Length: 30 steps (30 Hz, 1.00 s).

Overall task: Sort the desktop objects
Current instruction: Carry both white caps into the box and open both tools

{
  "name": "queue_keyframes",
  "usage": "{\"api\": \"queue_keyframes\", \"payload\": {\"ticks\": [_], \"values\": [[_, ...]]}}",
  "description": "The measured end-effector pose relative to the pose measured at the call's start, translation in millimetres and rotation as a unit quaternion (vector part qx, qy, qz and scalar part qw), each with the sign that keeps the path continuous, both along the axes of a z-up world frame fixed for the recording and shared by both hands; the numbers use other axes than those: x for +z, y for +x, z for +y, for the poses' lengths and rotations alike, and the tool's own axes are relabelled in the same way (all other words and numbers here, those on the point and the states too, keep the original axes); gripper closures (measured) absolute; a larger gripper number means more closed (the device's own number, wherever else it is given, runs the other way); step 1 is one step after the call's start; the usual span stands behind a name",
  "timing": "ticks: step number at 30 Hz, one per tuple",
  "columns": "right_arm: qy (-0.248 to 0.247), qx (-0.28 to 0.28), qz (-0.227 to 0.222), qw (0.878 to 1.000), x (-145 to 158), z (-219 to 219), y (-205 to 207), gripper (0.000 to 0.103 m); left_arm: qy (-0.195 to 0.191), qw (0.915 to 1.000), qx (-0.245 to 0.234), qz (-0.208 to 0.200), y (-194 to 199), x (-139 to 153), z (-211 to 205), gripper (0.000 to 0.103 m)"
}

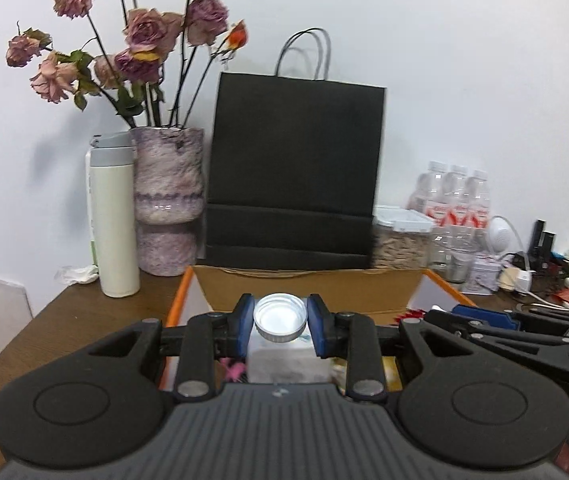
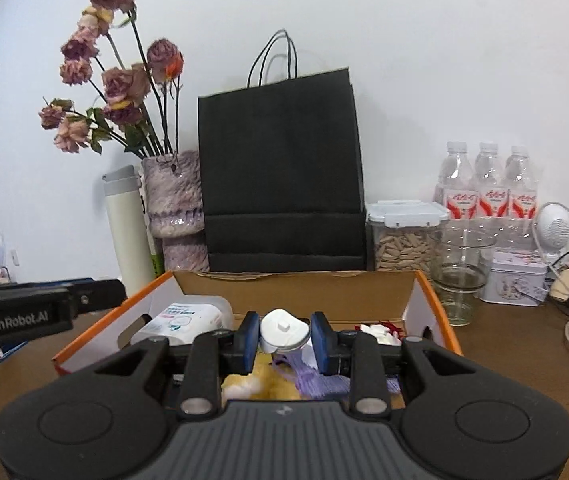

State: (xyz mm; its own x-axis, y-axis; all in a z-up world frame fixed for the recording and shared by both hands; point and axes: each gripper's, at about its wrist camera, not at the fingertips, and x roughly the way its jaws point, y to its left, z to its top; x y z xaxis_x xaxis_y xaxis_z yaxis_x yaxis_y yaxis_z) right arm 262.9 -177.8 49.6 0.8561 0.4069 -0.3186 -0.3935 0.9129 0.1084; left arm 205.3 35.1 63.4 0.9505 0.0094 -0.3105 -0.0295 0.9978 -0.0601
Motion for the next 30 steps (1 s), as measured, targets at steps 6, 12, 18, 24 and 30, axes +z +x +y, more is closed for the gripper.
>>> {"api": "queue_keyframes", "payload": {"ticks": [6, 12, 18, 24, 30], "values": [[-0.013, 0.012, 0.003, 1.000, -9.5, 17.9, 26.6, 0.076, 0.006, 0.9998, 0.019, 0.003, 27.2, -4.0, 17.4, 0.074], [-0.023, 0.021, -0.001, 1.000, -11.9, 28.7, 42.1, 0.076, 0.009, 0.9994, 0.031, 0.012, 47.6, -10.0, 28.5, 0.074], [-0.035, 0.029, 0.002, 0.999, -15.7, 39.3, 51.7, 0.076, 0.014, 0.9989, 0.041, 0.017, 59.7, -15.1, 36.0, 0.074], [-0.049, 0.031, 0.008, 0.998, -23.8, 42.5, 49.8, 0.076, 0.016, 0.9984, 0.042, 0.036, 65.2, -28.5, 36.5, 0.074], [-0.055, 0.031, 0.009, 0.998, -26.4, 40.9, 46.0, 0.076, 0.021, 0.9981, 0.041, 0.041, 61.8, -33.9, 33.5, 0.074]]}}
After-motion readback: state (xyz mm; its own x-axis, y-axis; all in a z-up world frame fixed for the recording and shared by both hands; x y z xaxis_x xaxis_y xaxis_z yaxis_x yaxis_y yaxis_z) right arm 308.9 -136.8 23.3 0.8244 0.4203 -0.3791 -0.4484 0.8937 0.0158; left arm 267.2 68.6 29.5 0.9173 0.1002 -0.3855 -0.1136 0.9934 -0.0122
